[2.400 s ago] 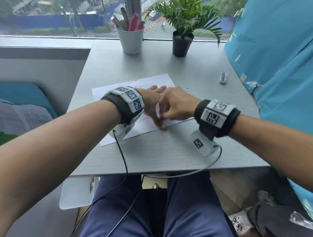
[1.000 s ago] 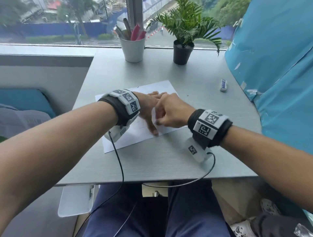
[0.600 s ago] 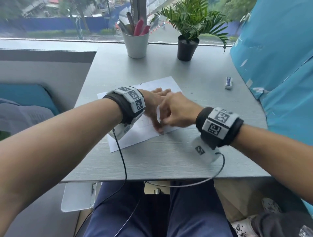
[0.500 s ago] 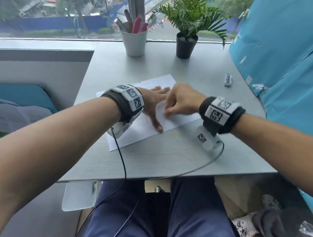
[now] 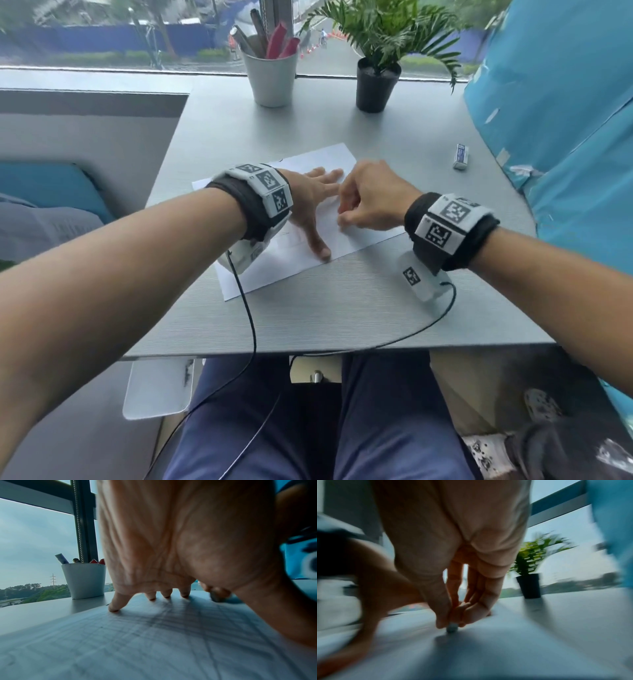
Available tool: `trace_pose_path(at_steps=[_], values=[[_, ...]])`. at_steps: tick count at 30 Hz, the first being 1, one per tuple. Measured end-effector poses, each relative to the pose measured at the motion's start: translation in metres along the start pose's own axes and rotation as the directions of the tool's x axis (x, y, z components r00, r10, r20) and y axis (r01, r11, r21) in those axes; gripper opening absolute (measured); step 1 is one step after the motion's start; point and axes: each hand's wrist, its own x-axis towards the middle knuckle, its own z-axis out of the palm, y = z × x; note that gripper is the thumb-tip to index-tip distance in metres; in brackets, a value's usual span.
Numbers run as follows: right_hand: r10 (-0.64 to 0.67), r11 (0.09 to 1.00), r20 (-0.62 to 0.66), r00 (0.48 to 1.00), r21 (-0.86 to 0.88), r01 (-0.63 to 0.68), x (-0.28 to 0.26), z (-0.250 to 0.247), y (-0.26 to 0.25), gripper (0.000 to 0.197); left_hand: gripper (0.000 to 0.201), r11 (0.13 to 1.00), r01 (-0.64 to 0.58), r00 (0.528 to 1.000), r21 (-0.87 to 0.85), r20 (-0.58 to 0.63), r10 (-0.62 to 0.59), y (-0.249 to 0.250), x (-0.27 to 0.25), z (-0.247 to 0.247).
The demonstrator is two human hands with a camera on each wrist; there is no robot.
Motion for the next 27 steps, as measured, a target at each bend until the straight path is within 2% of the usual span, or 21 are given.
trace_pose_path(at_steps=[3, 7, 8, 10, 13, 14, 19, 24, 27], values=[[-0.095, 0.995, 0.14, 0.986, -0.009, 0.097, -0.012, 0.006, -0.012, 0.005, 0.146, 0.999, -0.038, 0.999, 0.038, 0.009, 0.038, -0.003, 0.005, 0.002], [0.104, 0.993, -0.041, 0.994, -0.049, -0.106, 0.022, -0.026, 0.022, 0.012, 0.145, 1.0, 0.003, 1.0, 0.009, 0.0, -0.003, 0.002, -0.006, -0.001], [0.116, 0.991, -0.074, 0.991, -0.055, -0.12, 0.025, -0.027, 0.025, 0.013, 0.145, 1.0, 0.002, 1.0, 0.011, -0.003, -0.002, 0.003, -0.006, -0.001], [0.075, 0.997, -0.052, 0.996, -0.033, -0.077, 0.015, -0.015, 0.011, 0.007, 0.144, 1.0, 0.007, 1.0, -0.004, 0.001, -0.007, 0.003, -0.004, -0.001], [-0.067, 0.998, 0.105, 0.992, -0.002, 0.068, -0.015, 0.008, -0.018, 0.005, 0.132, 0.996, -0.073, 0.997, 0.056, 0.014, 0.073, 0.001, 0.001, 0.0], [-0.092, 0.996, 0.125, 0.988, -0.006, 0.094, -0.015, 0.008, -0.018, 0.004, 0.133, 0.995, -0.077, 0.997, 0.061, 0.015, 0.076, 0.001, 0.001, 0.001], [0.119, 0.992, -0.037, 0.992, -0.025, -0.12, 0.026, -0.024, 0.022, 0.01, 0.145, 1.0, 0.014, 1.0, -0.006, 0.0, -0.014, 0.005, -0.007, -0.002], [0.148, 0.989, -0.03, 0.989, -0.024, -0.149, 0.035, -0.026, 0.028, 0.007, 0.144, 0.999, 0.001, 1.0, -0.034, -0.03, -0.002, 0.004, -0.009, -0.001], [0.164, 0.986, -0.061, 0.985, -0.026, -0.166, 0.036, -0.027, 0.029, 0.009, 0.141, 1.0, -0.01, 1.0, -0.022, -0.006, 0.01, -0.005, -0.014, 0.001]])
